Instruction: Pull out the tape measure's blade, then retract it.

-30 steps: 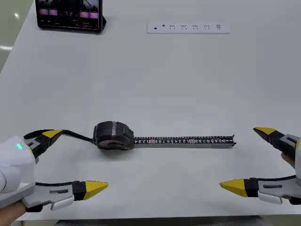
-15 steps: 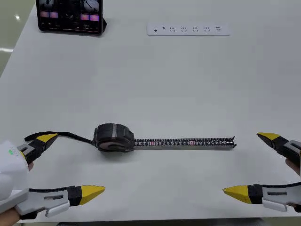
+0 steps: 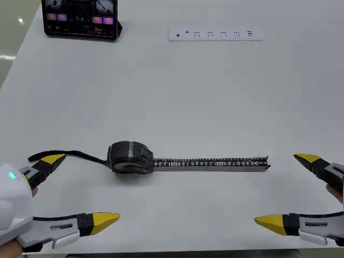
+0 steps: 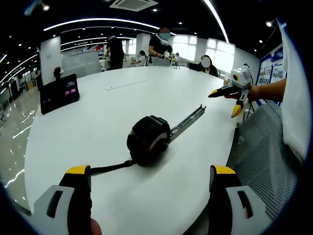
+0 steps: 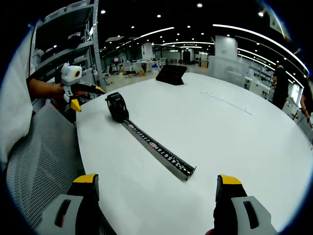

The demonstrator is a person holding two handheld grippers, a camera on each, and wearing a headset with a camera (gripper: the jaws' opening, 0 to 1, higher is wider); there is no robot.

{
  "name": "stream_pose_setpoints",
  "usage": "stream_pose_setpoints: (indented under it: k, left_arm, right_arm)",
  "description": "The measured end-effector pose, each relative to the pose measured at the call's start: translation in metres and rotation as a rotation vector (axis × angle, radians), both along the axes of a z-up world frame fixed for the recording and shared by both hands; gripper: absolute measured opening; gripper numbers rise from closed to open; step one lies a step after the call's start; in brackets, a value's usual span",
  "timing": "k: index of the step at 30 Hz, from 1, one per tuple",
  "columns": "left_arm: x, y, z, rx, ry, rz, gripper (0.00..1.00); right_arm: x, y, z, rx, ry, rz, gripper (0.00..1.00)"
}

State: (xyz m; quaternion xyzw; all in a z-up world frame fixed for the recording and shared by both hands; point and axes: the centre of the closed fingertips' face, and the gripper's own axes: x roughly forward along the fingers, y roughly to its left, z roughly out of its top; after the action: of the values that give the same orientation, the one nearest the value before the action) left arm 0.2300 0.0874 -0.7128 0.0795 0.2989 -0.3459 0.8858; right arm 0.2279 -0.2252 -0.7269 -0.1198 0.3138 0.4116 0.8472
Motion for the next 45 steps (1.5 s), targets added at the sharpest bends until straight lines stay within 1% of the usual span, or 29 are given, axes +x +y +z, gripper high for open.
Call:
stream_pose_setpoints:
  k: [5,11,26,45]
  left_arm:
    - [0.001,0.000,-0.001,-0.004,0.006,0.005,0.99]
    - [0.000,0.001,-0.002,-0.002,0.009,0.008,0.99]
    - [-0.003,0.002,-0.002,-0.005,0.012,0.014,0.99]
    - [-0.005,0.001,-0.002,-0.003,0.020,0.009,0.97]
  right_arm:
    - [0.004,0.006,0.002,0.015,-0.013,0.002,0.99]
    - [0.005,0.011,0.001,0.020,-0.014,0.011,0.99]
    - [0.006,0.007,0.001,0.006,-0.017,0.012,0.99]
    - [0.005,0.005,0.002,0.005,-0.021,0.012,0.99]
